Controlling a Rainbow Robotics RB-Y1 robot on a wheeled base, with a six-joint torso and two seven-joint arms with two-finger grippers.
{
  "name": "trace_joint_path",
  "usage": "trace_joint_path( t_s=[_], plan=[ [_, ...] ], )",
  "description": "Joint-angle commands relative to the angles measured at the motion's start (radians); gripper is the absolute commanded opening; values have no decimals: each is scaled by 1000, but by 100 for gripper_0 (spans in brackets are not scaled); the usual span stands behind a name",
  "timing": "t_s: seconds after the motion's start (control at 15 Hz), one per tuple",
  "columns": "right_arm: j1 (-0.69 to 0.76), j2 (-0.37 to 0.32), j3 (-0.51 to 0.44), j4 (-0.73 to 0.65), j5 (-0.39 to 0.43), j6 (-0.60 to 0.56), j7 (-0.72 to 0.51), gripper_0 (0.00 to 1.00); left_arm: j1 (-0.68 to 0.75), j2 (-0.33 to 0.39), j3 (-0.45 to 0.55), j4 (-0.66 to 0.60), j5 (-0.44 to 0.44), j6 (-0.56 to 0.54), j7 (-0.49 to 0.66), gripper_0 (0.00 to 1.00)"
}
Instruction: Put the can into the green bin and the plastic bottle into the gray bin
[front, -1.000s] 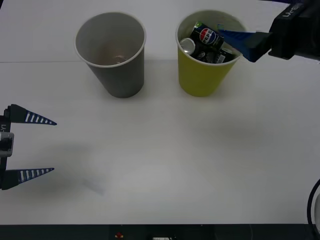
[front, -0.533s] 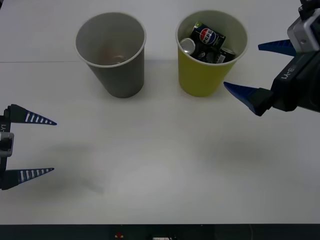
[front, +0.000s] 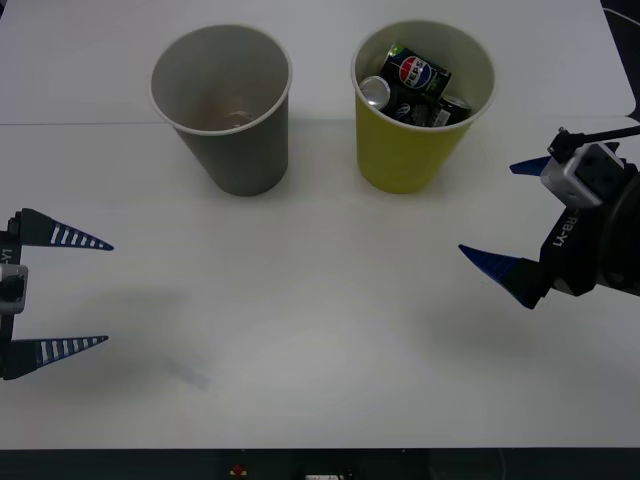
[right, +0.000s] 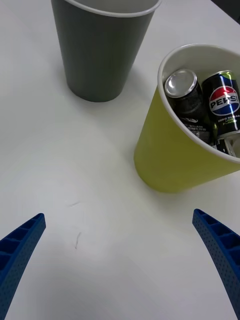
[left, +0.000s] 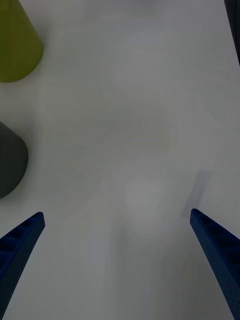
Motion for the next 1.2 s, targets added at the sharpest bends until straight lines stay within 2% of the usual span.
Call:
trace_joint_path(
  t_s=[0.07,0.33,0.6,0.8,1.2],
  plan=[
    [47,0,2,24,-1,0,104,100,0,0,0,0,0,0,0,100],
    [111,0,19,98,-1,0,279,100,0,0,0,0,0,0,0,100],
    [124,-12,6,214,-44,18,440,100,0,0,0,0,0,0,0,100],
    [136,-95,37,269,-91,80,463,100,0,0,0,0,0,0,0,100],
    [216,-268,85,272,-196,216,466,100,0,0,0,0,0,0,0,100]
  ],
)
